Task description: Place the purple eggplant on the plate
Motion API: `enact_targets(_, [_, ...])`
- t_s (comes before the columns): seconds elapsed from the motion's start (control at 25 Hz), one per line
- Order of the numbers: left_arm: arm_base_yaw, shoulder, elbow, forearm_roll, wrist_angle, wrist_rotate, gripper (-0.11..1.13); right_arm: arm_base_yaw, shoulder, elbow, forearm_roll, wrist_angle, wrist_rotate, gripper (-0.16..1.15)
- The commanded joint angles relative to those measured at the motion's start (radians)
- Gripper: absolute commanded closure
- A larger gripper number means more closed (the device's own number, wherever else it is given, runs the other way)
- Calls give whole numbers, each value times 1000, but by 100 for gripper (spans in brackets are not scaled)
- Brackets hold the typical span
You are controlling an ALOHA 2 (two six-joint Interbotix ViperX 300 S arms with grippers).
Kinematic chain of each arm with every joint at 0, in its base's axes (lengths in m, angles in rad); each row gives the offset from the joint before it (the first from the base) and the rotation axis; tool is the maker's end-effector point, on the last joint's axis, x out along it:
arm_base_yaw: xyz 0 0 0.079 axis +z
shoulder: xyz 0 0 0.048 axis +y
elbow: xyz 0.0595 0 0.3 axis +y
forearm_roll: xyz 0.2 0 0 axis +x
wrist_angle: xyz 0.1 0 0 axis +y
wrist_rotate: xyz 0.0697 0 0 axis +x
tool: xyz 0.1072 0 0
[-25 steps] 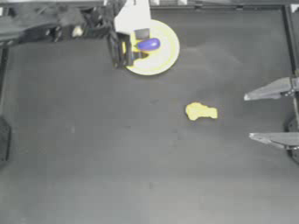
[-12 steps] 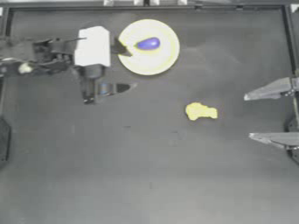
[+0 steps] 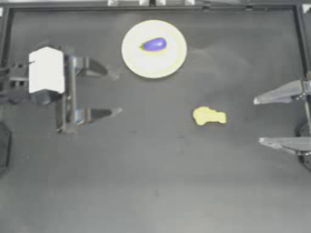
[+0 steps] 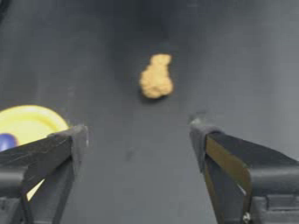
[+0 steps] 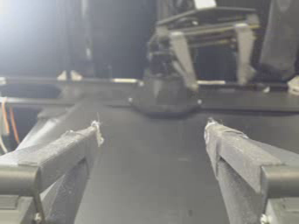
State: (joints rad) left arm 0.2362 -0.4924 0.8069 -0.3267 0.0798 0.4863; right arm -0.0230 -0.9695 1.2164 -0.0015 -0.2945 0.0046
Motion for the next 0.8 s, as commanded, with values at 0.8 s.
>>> enact_targets(0.8, [-64, -210, 193, -40, -147, -15, 2, -26, 9, -3, 15, 9, -2, -3])
